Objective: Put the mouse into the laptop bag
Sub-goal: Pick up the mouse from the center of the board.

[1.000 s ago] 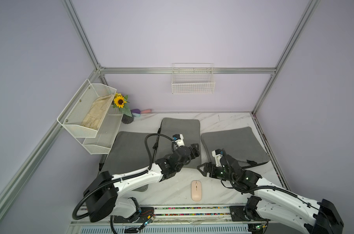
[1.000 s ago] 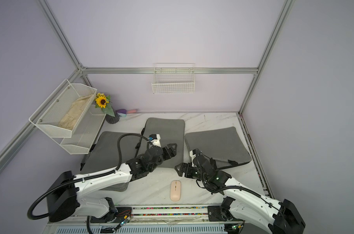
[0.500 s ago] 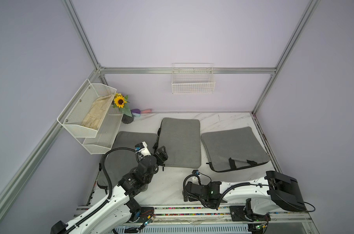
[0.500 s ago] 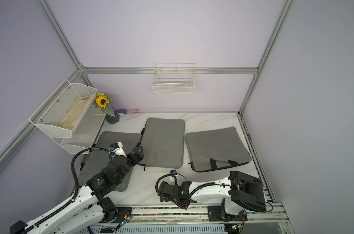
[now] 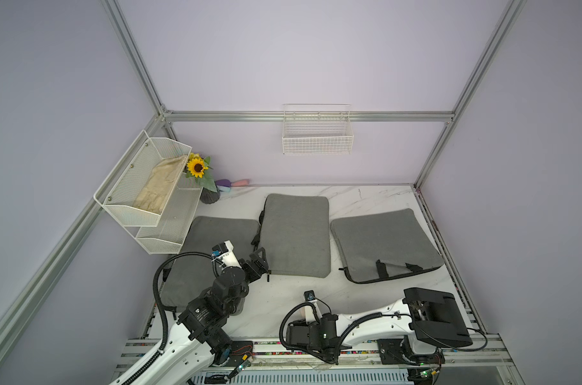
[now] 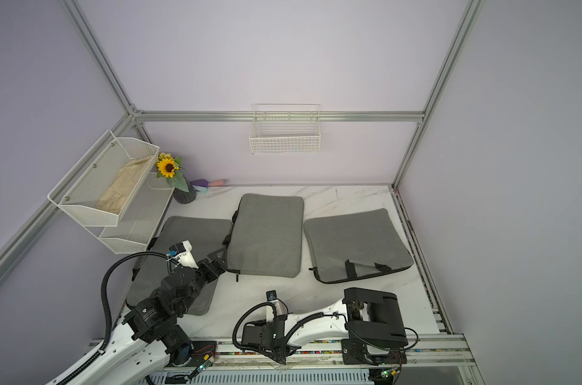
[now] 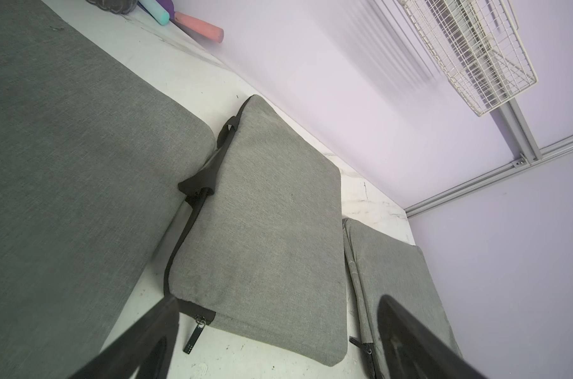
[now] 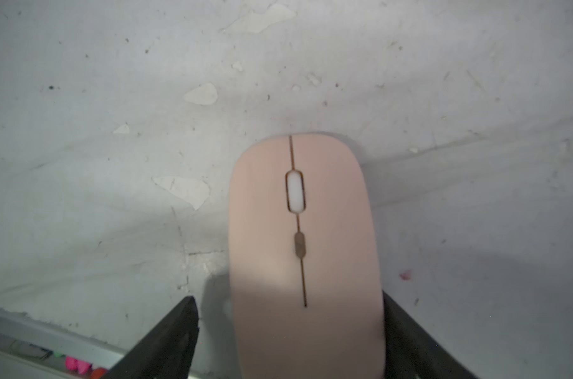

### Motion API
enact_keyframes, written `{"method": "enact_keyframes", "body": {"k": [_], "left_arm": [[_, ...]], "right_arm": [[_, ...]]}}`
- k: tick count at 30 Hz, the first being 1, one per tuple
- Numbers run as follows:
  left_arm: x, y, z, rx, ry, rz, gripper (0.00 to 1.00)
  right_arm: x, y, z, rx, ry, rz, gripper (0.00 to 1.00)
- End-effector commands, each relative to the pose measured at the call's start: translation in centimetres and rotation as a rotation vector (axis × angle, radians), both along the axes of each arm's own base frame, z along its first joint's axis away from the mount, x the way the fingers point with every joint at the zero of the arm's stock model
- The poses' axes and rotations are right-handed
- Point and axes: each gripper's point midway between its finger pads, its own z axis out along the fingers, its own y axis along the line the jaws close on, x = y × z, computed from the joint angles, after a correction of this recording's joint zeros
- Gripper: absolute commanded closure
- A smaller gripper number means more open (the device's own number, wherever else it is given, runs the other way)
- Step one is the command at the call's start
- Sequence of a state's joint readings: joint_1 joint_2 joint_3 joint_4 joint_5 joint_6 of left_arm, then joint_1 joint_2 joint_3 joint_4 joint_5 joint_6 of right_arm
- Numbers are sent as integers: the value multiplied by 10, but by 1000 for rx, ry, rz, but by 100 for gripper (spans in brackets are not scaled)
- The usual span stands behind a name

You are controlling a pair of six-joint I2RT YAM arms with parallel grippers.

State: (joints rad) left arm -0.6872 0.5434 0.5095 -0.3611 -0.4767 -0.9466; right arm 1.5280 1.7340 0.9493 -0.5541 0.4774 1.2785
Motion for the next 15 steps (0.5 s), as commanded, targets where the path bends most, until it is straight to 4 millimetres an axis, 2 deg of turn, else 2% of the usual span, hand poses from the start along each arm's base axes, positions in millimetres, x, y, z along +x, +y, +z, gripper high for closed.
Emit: {"method": "enact_keyframes", "body": {"k": [1, 6, 12, 15], "left_arm": [[-1, -3, -12, 28, 15, -32, 7], [-2, -11, -9, 8, 10, -72, 7], [-1, -19, -12, -4, 21, -99, 7], [-1, -24, -11, -15, 25, -127, 7]], "right_arm": [[-19, -37, -33, -98, 125, -72, 22], [-14, -38, -25, -60, 97, -89, 30], [-7, -29, -15, -31, 62, -91, 30], [-3, -23, -9, 40, 44, -105, 31]]}}
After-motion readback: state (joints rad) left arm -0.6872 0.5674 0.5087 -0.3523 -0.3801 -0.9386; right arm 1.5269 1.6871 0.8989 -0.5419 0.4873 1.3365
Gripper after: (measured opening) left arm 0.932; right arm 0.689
